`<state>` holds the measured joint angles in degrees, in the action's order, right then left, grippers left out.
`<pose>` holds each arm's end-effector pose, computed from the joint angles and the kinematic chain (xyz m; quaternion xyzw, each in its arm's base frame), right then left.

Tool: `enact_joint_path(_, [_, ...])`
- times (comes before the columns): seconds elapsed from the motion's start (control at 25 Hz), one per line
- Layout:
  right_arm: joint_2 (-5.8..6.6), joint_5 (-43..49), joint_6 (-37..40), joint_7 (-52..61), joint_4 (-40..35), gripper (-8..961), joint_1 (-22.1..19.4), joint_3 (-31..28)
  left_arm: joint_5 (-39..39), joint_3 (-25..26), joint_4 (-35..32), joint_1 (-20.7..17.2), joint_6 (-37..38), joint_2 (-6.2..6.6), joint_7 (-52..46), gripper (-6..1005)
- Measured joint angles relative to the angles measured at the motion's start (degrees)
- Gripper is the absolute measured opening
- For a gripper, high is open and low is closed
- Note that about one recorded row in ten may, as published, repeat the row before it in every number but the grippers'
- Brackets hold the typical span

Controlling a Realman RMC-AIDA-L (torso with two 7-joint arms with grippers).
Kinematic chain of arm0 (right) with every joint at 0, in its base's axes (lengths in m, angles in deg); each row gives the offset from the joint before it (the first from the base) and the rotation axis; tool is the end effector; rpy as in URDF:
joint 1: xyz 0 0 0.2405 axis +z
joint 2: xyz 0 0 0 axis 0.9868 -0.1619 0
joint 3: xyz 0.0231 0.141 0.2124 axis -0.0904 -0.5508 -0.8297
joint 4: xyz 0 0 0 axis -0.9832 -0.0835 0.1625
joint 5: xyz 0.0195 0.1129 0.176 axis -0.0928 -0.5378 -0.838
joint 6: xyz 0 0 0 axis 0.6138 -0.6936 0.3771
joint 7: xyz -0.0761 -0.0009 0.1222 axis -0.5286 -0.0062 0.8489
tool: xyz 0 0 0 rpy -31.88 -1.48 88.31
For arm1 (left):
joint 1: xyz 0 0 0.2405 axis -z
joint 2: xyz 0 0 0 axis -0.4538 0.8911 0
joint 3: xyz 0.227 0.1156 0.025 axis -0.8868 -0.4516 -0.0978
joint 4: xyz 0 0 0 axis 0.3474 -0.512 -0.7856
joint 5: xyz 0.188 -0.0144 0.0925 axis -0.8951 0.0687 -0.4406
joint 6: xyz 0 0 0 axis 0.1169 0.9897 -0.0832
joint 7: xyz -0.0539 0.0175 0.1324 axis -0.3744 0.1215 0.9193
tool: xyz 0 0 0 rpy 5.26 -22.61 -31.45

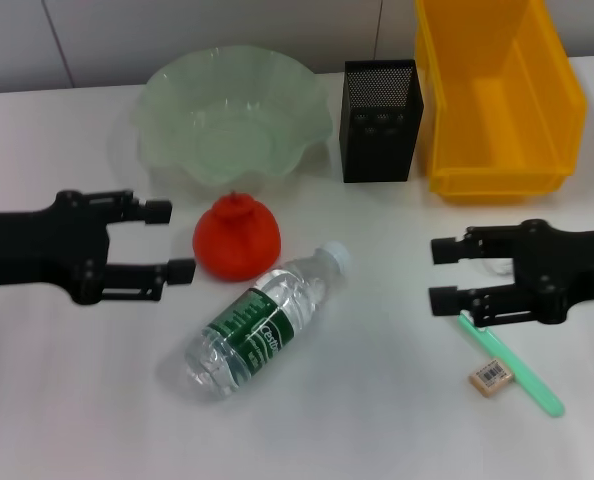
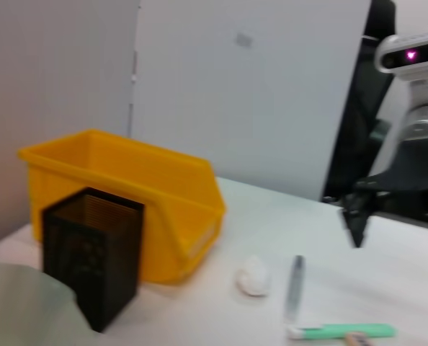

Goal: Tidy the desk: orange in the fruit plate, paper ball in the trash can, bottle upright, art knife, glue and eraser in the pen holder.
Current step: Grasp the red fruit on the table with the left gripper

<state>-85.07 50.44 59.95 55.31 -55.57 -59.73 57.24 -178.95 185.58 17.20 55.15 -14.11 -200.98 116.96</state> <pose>0.2576 0.2777 0.0533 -0.9275 0.2633 0.2613 0.0474 -0.2343 0.3223 0.0435 -0.9648 -0.1468 -0.2054 0.0728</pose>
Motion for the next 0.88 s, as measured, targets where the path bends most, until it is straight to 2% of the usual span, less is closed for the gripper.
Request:
enact_joint_path(0.04, [0.0, 0.0, 0.0, 0.0, 0.0, 773, 0.0, 0.0, -0.16, -0.13, 1.88, 0.06, 1.84, -1.01, -0.09, 767])
enact_joint_path(0.12, [0.09, -0.52, 0.69, -0.03, -0.29, 773, -1.43, -2.01, -0.49, -1.61, 3.46, 0.27, 5.11, -1.77, -0.11, 765])
enact_joint_path(0.2, [0.12, -0.68, 1.44, -0.2, -0.47, 773, -2.52, -3.69, -0.52, -2.64, 3.47, 0.49, 6.47, -1.81, -0.16, 763])
enact_joint_path(0.32, [0.12, -0.73, 2.68, -1.26, -0.54, 773, -4.67, -7.47, -0.46, -8.49, 3.2, 1.65, 13.67, -1.91, -1.35, 760])
enact_joint_path(0.4, [0.11, -0.74, 2.85, -1.91, -0.57, 773, -5.69, -9.05, -0.46, -8.49, 3.2, 1.65, 13.67, -1.91, -1.35, 757])
enact_joint_path(0.52, [0.1, -0.74, 2.86, -2.59, -0.61, 772, -6.37, -10.2, -0.38, -14.67, 3.16, 2.39, 20.44, -1.96, -3.14, 754])
enact_joint_path(0.6, [0.09, -0.73, 2.88, -3.21, -0.6, 772, -7.1, -11.04, -0.38, -14.67, 3.16, 2.39, 20.44, -1.96, -3.14, 752])
enact_joint_path(0.68, [0.09, -0.72, 2.88, -3.38, -0.49, 772, -7.2, -11.05, -0.26, -20.33, 3.09, 3.19, 26.97, -2.08, -4.7, 750])
enact_joint_path(0.84, [0.12, -0.67, 2.86, -4.31, 0.0, 772, -7.36, -11.11, -0.24, -21.8, 3.06, 3.5, 28.95, -2.11, -5.35, 745])
enact_joint_path(0.88, [0.12, -0.65, 2.8, -4.5, 0.04, 772, -7.38, -11.14, -0.22, -25.21, 3.0, 3.92, 33.16, -2.15, -6.57, 744])
